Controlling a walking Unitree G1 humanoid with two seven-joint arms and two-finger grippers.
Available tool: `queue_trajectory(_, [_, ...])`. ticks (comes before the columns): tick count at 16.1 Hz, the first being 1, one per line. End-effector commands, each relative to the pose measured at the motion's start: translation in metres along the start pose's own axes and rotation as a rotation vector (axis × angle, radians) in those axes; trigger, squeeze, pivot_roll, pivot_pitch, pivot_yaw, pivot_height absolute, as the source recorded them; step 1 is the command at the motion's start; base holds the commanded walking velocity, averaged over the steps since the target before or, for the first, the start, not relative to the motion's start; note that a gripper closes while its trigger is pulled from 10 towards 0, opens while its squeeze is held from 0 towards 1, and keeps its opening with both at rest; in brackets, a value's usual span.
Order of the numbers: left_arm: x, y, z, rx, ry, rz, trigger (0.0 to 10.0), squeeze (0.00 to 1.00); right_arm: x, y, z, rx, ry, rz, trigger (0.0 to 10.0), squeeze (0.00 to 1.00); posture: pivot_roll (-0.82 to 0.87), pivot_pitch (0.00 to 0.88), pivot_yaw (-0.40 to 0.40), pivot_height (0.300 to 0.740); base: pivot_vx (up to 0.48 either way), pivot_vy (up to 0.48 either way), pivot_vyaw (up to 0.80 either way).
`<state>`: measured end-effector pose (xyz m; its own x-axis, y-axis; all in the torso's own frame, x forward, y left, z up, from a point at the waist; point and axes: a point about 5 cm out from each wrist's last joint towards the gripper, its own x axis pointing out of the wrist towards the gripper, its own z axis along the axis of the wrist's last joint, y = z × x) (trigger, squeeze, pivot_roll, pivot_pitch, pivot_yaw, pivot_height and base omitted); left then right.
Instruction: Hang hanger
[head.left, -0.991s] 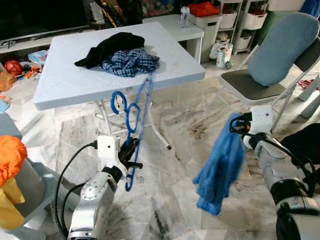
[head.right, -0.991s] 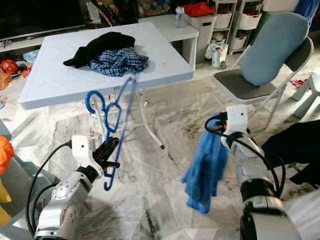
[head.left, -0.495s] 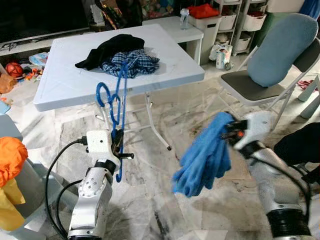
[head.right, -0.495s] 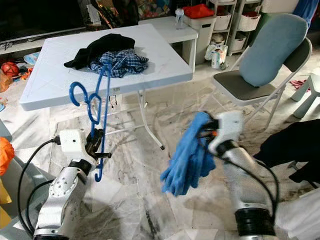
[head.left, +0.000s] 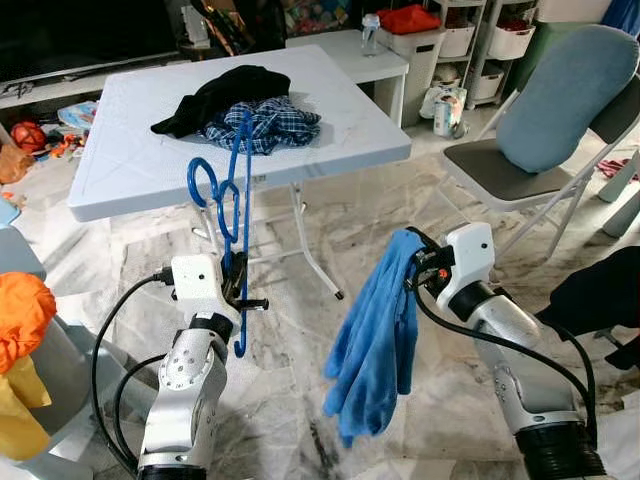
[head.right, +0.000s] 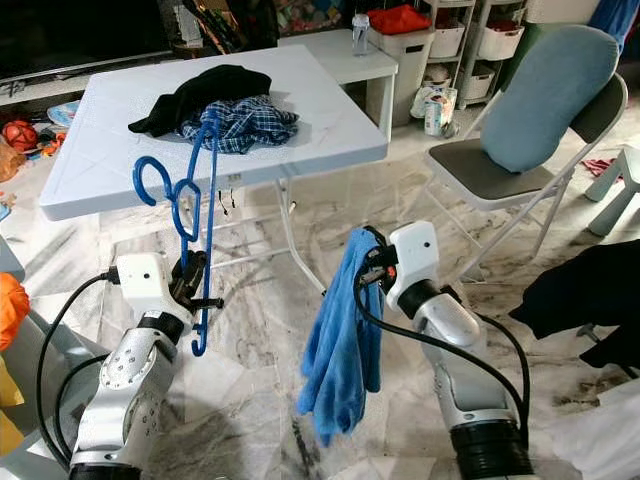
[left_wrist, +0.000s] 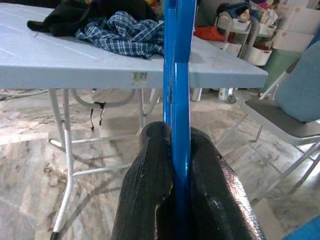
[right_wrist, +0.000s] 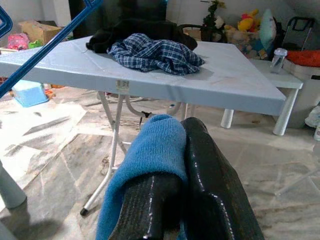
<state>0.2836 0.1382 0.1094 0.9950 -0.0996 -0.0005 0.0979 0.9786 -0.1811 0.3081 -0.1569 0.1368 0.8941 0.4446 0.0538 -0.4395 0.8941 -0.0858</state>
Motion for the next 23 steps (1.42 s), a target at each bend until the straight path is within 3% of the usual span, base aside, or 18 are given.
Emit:
queue_trajectory(1, [0.003, 0.002, 0.006, 0.007, -0.024, 0.008, 10.0, 0.00, 0.004, -0.006, 0.014, 0.001, -0.059, -0.017, 10.0, 0.00, -0.13, 0.000, 0.041, 0.740, 0.277, 0.000, 0.43])
queue_trajectory(7, [0.004, 0.005, 0.007, 0.013, -0.025, 0.022, 10.0, 0.00, 0.006, -0.003, 0.016, -0.011, -0.049, -0.008, 10.0, 0.00, -0.13, 0.000, 0.033, 0.740, 0.298, 0.000, 0.79])
queue_trajectory(16, [0.008, 0.003, 0.010, -0.004, -0.037, 0.023, 10.0, 0.00, 0.012, -0.005, 0.021, -0.041, -0.063, 0.005, 10.0, 0.00, -0.12, 0.000, 0.024, 0.740, 0.328, 0.000, 0.00])
queue_trajectory(23, [0.013, 0.006, 0.016, -0.007, -0.057, 0.046, 10.0, 0.00, 0.017, -0.007, 0.025, -0.046, -0.079, 0.008, 10.0, 0.00, -0.12, 0.000, 0.018, 0.740, 0.326, 0.000, 0.65])
